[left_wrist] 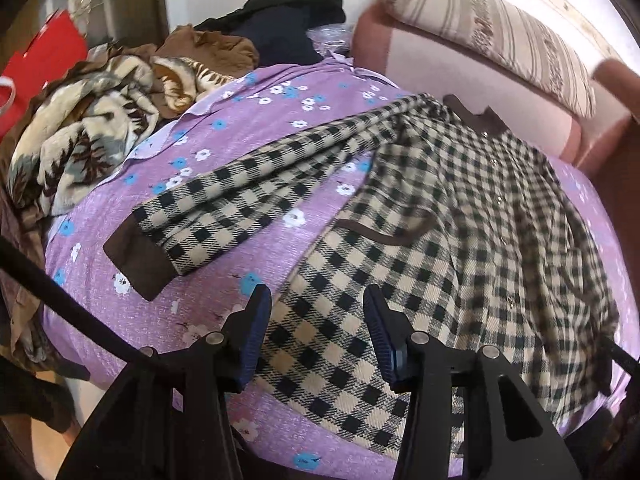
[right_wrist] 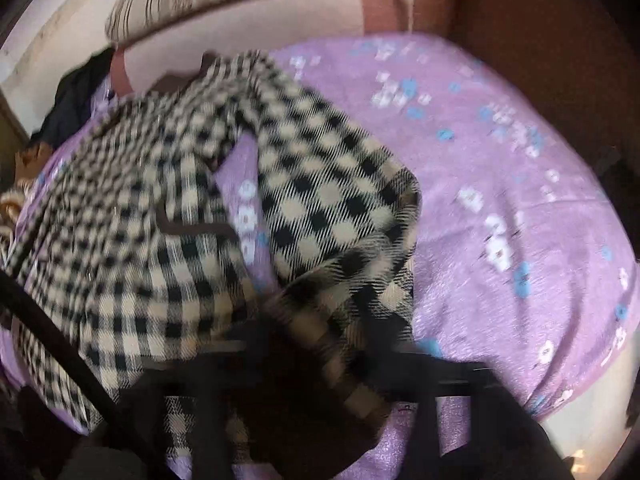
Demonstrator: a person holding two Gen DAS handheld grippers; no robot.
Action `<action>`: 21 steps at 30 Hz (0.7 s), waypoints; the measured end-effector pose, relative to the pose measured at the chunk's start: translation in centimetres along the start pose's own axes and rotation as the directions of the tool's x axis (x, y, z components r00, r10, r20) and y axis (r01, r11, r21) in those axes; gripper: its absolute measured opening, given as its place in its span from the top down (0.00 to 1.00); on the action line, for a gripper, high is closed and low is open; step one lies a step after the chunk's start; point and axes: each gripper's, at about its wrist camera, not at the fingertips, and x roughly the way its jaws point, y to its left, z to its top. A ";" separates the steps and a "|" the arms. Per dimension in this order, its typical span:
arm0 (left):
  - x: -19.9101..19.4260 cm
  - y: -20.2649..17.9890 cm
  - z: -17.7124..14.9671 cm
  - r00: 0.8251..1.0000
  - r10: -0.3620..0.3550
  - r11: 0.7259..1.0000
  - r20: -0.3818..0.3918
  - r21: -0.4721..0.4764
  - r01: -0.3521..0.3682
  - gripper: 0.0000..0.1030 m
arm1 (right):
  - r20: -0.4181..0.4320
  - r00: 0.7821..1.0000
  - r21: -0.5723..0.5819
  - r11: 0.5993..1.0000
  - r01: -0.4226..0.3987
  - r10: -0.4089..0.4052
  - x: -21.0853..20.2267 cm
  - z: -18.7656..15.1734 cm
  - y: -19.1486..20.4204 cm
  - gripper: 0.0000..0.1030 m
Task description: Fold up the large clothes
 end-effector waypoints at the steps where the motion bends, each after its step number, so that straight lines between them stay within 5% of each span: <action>1: -0.1 -0.2 -0.1 1.000 0.003 1.000 0.001 0.008 -0.003 0.55 | 0.001 1.000 0.012 1.000 -0.008 0.008 -0.1 0.0 -0.5 0.86; 7: -0.1 -0.5 -0.1 1.000 0.007 1.000 0.001 0.018 -0.007 0.55 | 0.113 0.989 0.058 0.995 0.084 -0.090 -4.0 3.6 -5.3 0.89; 12: -0.1 -0.5 -0.1 1.000 0.008 1.000 0.003 0.023 -0.008 0.55 | 0.187 0.941 0.126 0.957 0.260 -0.281 -6.2 9.2 -11.3 0.90; 19: 0.3 -0.6 -0.1 1.000 0.018 0.999 -0.003 0.027 -0.018 0.55 | 0.048 0.872 0.294 0.841 0.454 -0.487 -2.4 14.1 -20.5 0.83; 21: 0.5 -0.8 -0.1 1.000 0.016 0.999 -0.007 0.036 -0.016 0.55 | 0.067 0.875 0.332 0.837 0.434 -0.480 -3.4 14.1 -21.0 0.81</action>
